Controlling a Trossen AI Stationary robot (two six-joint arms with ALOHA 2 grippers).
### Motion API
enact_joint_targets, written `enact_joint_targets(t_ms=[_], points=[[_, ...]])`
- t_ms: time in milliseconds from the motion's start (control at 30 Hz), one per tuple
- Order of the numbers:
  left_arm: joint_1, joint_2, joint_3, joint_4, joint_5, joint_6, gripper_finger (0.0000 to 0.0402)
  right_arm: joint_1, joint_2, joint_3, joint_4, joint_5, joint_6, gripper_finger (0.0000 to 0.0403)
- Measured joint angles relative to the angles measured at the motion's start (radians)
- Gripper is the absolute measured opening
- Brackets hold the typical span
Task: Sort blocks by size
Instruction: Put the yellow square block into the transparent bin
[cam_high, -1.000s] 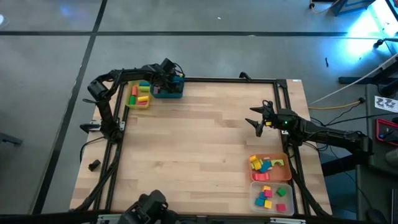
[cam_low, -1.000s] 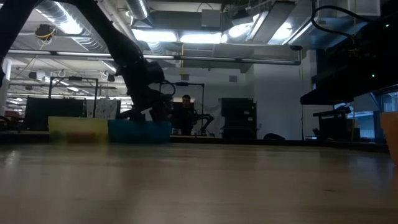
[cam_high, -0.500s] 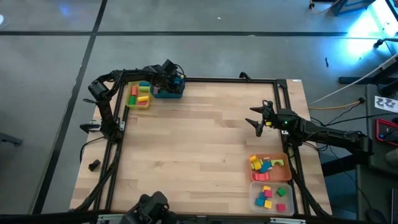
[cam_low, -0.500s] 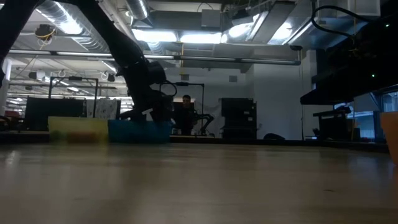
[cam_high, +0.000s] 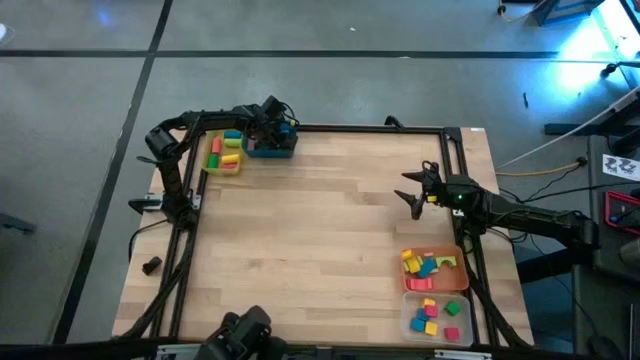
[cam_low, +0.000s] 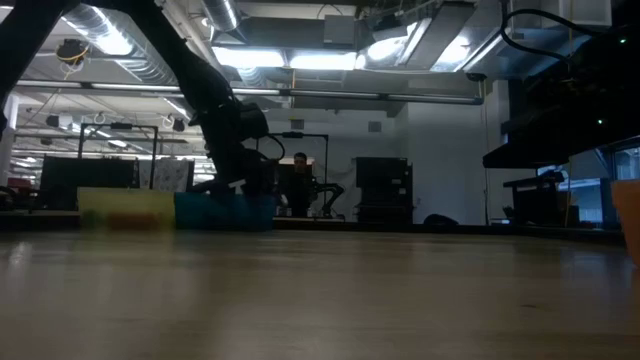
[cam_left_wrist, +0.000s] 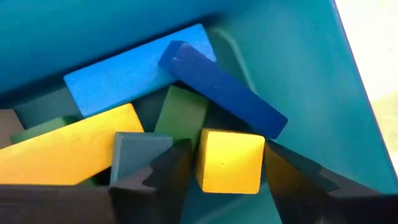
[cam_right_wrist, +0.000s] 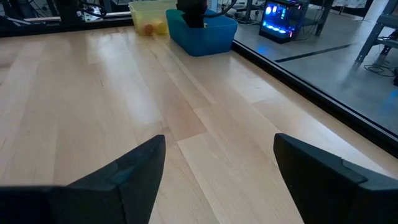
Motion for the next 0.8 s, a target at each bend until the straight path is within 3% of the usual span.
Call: enact_joint_targets(t_ms=[267, 800], points=[[0.002, -0.003, -0.002, 0.030, 0.002, -0.007, 0.0115, 0.000, 0.000, 0.000, 0.000, 0.000, 0.000, 0.0298], [0.016, -0.180, -0.008, 0.034, 0.016, -0.019, 0.0115, 0.000, 0.000, 0.000, -0.001, 0.000, 0.000, 0.0298]])
